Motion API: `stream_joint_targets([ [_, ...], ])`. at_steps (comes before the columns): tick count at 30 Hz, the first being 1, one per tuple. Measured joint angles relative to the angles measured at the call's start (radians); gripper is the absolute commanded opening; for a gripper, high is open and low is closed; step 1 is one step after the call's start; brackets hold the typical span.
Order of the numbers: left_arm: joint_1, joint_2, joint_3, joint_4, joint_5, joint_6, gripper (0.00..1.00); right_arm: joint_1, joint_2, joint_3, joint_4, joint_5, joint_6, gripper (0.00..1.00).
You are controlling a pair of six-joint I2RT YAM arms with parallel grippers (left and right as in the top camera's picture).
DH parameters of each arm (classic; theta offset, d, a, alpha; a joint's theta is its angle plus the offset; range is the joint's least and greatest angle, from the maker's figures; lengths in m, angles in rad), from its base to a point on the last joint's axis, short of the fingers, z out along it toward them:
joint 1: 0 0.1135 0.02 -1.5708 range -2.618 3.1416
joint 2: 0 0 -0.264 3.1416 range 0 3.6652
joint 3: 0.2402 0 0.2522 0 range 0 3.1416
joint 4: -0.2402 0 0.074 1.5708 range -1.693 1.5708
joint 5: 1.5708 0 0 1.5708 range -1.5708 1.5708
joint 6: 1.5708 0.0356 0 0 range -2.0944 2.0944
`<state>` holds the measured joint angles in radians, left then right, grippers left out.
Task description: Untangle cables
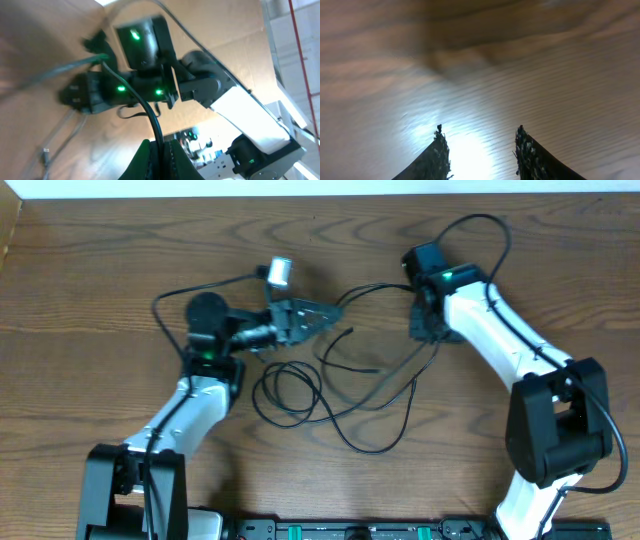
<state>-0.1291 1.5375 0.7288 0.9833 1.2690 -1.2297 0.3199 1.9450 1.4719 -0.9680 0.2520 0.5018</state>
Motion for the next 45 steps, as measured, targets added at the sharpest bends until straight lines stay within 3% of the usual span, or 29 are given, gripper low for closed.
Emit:
stream_joint_targets([
  [13, 0.306, 0.000, 0.000, 0.007, 0.086, 0.005, 0.07, -0.256, 0.001, 0.000, -0.016, -0.035, -0.029, 0.39],
  [18, 0.298, 0.000, 0.000, 0.007, 0.090, 0.016, 0.08, -0.262, 0.001, 0.000, -0.015, -0.222, -0.185, 0.41],
  [21, 0.273, 0.000, 0.000, 0.008, 0.091, 0.042, 0.07, -0.259, 0.001, 0.000, -0.012, -0.360, -0.272, 0.33],
  [31, 0.227, 0.000, 0.000, 0.001, 0.095, 0.083, 0.08, -0.257, -0.101, 0.000, 0.010, -0.600, -0.369, 0.36],
  [36, 0.159, 0.000, 0.000, 0.026, 0.133, 0.090, 0.07, -0.257, -0.168, 0.000, 0.084, -0.666, -0.290, 0.25],
  [39, 0.116, 0.000, 0.000, 0.090, 0.174, 0.103, 0.08, -0.254, -0.158, 0.001, 0.113, -0.675, -0.190, 0.32],
  [45, 0.096, 0.000, 0.000, 0.151, 0.230, 0.106, 0.07, -0.227, -0.115, 0.000, 0.164, -0.594, 0.082, 0.30],
])
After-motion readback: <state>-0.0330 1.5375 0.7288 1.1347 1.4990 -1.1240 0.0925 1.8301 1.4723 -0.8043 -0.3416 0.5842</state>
